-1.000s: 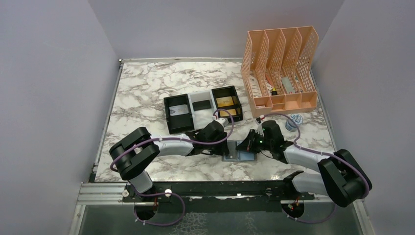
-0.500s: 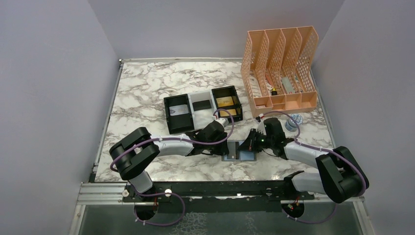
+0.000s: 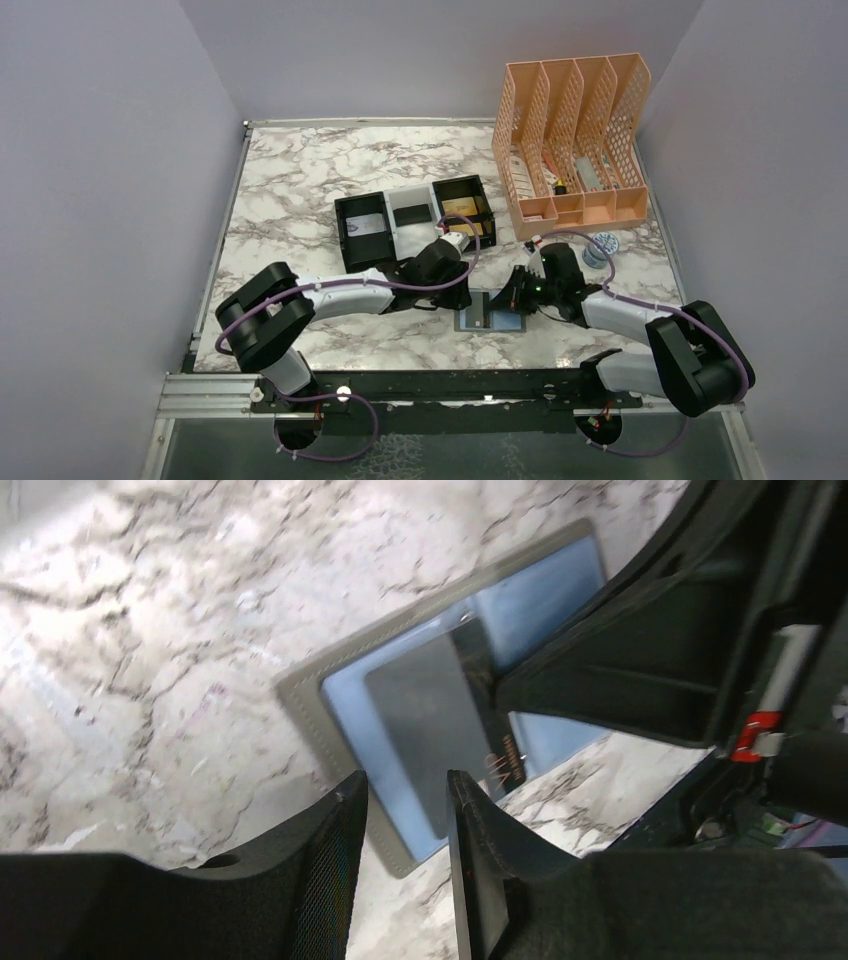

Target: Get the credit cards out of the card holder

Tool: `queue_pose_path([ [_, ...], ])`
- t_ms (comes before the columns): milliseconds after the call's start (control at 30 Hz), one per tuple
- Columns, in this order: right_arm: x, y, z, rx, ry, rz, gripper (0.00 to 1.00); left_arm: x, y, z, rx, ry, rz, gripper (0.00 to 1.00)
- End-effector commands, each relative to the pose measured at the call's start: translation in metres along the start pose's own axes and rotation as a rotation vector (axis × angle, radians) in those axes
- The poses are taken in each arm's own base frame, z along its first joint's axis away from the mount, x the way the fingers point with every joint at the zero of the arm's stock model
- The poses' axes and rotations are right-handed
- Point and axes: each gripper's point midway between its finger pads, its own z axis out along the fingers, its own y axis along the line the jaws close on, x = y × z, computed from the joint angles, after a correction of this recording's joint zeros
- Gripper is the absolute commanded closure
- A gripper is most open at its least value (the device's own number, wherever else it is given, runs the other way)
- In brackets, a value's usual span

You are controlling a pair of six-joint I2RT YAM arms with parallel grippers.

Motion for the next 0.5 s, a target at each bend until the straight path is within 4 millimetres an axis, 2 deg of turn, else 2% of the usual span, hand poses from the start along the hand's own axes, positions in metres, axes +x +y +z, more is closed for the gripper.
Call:
queue_pose_path([
  [0,0.000,-0.002,0.000,0.011,0.002,0.000,0.99,-0.017,-0.033,0.006,0.136,-0.038,0.027,0.63],
  [100,0.000,-0.002,0.000,0.006,-0.001,0.006,0.99,-0.006,-0.033,0.018,0.148,0.011,0.007,0.65],
  [233,-0.001,-0.001,0.000,0.007,0.003,0.009,0.99,0.014,-0.015,0.031,0.094,0.063,-0.015,0.70],
  [467,-0.003,0.006,-0.002,-0.029,-0.017,0.005,0.96,0.032,0.017,0.026,-0.039,0.089,-0.031,0.72],
])
